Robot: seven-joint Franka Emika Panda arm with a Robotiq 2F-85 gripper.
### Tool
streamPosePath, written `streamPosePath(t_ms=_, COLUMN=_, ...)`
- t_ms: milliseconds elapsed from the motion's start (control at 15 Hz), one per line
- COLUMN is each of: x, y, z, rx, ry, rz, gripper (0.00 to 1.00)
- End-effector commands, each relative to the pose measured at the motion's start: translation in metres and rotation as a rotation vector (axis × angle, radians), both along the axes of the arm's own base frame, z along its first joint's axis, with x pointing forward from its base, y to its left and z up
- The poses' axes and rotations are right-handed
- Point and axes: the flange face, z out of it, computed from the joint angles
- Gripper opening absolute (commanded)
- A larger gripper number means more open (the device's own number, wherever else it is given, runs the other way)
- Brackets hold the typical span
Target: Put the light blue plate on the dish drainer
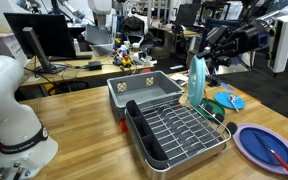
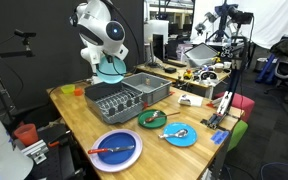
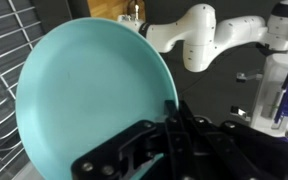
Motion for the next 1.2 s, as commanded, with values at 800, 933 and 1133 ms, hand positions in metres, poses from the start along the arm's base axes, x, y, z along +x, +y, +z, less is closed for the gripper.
streamPosePath(t_ms=800, x=0.011, y=-0.003, z=-0.039, rx=0.172, ry=0.103, rz=-0.236, gripper=0.07)
streamPosePath(t_ms=933, x=0.011, y=-0.003, z=-0.039, rx=0.172, ry=0.103, rz=-0.236, gripper=0.02)
streamPosePath(t_ms=1133, x=0.015, y=0.003, z=-0.044, rx=0.221, ry=0.129, rz=-0.286, gripper=0.02)
